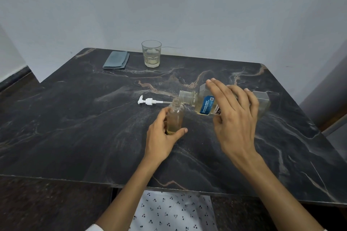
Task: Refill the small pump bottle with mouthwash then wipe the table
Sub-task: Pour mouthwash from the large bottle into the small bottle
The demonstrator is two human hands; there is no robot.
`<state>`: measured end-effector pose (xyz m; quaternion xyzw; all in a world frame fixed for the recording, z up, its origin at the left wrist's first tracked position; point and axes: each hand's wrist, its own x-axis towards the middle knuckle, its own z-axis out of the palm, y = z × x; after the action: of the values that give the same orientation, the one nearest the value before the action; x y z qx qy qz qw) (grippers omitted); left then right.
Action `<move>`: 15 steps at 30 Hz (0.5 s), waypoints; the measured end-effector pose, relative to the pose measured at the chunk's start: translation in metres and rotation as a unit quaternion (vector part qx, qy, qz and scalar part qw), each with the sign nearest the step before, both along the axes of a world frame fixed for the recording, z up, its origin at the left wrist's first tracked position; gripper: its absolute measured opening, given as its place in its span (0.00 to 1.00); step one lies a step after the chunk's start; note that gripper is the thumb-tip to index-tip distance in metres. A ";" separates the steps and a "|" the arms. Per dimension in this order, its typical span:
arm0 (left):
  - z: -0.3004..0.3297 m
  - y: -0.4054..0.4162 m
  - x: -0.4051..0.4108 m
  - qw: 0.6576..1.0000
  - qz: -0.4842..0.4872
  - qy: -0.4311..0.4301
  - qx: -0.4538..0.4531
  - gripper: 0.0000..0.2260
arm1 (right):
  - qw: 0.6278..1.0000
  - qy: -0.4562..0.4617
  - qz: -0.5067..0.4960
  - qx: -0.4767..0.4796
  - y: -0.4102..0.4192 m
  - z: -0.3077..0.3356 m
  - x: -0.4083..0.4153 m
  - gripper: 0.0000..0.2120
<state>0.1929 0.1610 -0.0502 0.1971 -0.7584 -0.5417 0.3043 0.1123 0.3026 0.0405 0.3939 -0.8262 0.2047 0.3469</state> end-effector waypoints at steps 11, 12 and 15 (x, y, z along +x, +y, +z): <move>0.000 0.000 0.000 1.000 0.000 0.002 -0.002 0.27 | 1.000 -0.004 -0.001 0.002 0.000 0.001 0.001 0.40; -0.001 0.000 0.000 1.000 -0.001 0.003 -0.001 0.27 | 1.000 -0.005 -0.001 0.002 0.000 0.001 0.001 0.40; -0.001 -0.001 0.000 1.000 -0.004 0.004 0.001 0.28 | 1.000 -0.005 -0.001 0.003 0.000 0.001 0.001 0.40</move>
<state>0.1925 0.1602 -0.0515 0.1924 -0.7574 -0.5442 0.3050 0.1136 0.3024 0.0416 0.3928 -0.8291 0.2039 0.3416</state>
